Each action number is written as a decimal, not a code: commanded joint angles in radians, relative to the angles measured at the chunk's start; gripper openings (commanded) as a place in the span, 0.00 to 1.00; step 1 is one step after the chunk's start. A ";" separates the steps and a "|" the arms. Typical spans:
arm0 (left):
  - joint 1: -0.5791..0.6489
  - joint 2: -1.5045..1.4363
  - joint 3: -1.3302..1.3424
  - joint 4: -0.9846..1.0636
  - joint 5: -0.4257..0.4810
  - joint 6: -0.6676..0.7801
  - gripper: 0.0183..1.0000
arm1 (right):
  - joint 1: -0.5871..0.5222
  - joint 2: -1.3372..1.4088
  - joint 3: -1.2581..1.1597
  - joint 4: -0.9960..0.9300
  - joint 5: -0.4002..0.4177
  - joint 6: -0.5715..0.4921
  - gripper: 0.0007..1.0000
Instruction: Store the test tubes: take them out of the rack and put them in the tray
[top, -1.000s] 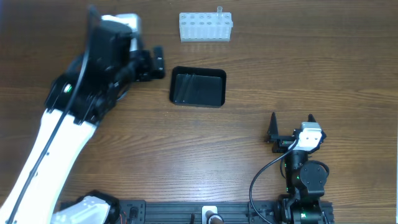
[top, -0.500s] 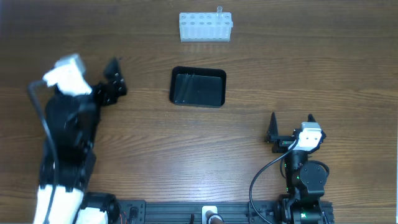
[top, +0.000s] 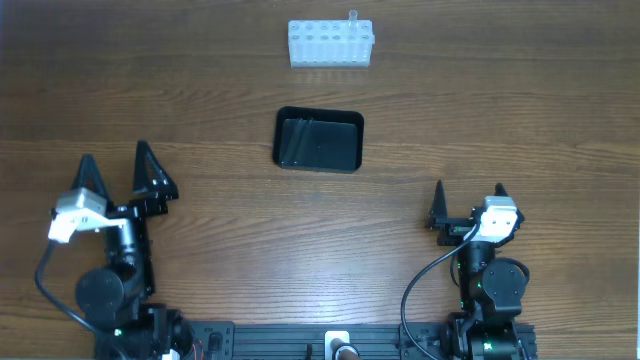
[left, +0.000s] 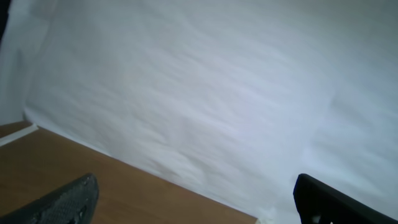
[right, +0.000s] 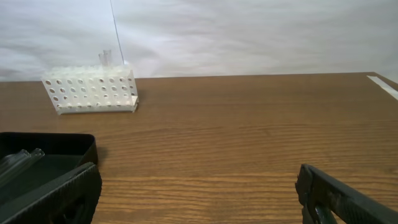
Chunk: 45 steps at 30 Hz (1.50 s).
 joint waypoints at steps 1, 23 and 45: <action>0.027 -0.097 -0.069 0.011 0.014 -0.010 1.00 | 0.005 -0.010 -0.005 -0.003 -0.001 0.009 0.99; 0.006 -0.252 -0.148 -0.450 0.157 0.186 1.00 | 0.005 -0.010 -0.005 -0.003 -0.001 0.009 0.99; 0.004 -0.251 -0.148 -0.448 0.158 0.246 1.00 | 0.005 -0.010 -0.005 -0.003 -0.001 0.009 0.99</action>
